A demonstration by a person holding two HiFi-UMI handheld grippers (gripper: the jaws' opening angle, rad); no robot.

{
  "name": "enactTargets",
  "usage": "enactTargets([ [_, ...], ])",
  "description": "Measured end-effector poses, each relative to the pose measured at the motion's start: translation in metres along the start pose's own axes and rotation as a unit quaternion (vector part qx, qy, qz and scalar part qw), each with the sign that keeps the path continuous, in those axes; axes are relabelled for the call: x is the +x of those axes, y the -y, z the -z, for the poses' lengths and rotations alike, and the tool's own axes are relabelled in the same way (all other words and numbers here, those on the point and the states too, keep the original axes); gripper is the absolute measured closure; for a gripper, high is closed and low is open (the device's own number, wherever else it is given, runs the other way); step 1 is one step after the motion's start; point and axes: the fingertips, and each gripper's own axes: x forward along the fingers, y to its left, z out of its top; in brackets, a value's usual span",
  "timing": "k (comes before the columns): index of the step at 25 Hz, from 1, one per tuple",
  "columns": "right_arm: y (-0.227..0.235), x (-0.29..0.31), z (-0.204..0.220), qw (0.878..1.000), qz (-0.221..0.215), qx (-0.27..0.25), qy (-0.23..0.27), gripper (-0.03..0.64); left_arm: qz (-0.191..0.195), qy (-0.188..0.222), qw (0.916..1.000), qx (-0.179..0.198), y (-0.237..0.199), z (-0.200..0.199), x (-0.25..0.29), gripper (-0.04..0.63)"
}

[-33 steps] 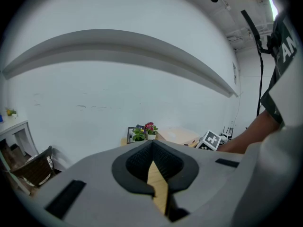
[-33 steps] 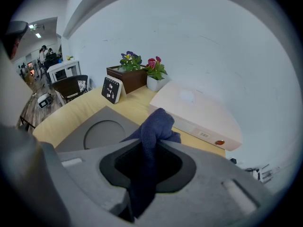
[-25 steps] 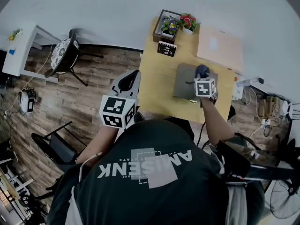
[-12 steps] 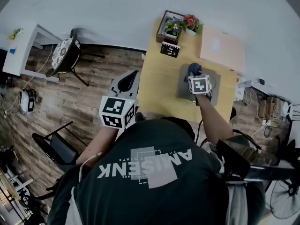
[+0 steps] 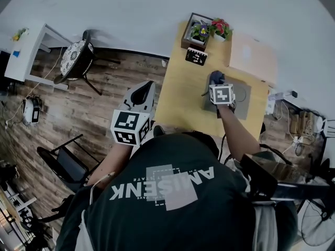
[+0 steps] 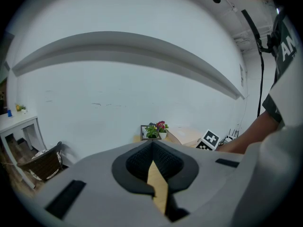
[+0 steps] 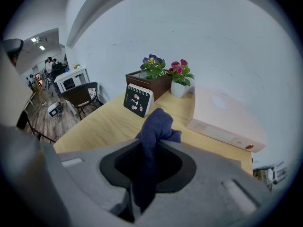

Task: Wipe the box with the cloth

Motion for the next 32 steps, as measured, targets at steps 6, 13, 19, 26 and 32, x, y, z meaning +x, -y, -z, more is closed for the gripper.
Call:
enactTargets([
  [6,-0.007,0.000,-0.001,0.999,-0.004,-0.034,-0.023,0.545,0.004,-0.001,1.0000,-0.004,-0.008,0.007,-0.008,0.595],
  [13,-0.029,0.003,-0.014,0.998,-0.031,-0.046,-0.042,0.545,0.019,-0.003,0.9998,-0.003,-0.016,0.011,-0.011,0.595],
  [19,-0.031,-0.011,-0.037,0.999,-0.024,0.022,0.007,0.545,0.025,0.028,0.9993,-0.009,-0.022,0.000,-0.016,0.595],
  [26,-0.055,-0.069,-0.080,0.992,-0.057,0.048,0.099,0.545,0.042,0.061,0.9972,0.006,-0.036,-0.020,-0.018,0.595],
  [32,-0.052,-0.142,-0.107,0.980,-0.050,0.069,0.182,0.543,0.074,0.076,0.9942,0.018,-0.034,-0.040,0.002,0.595],
])
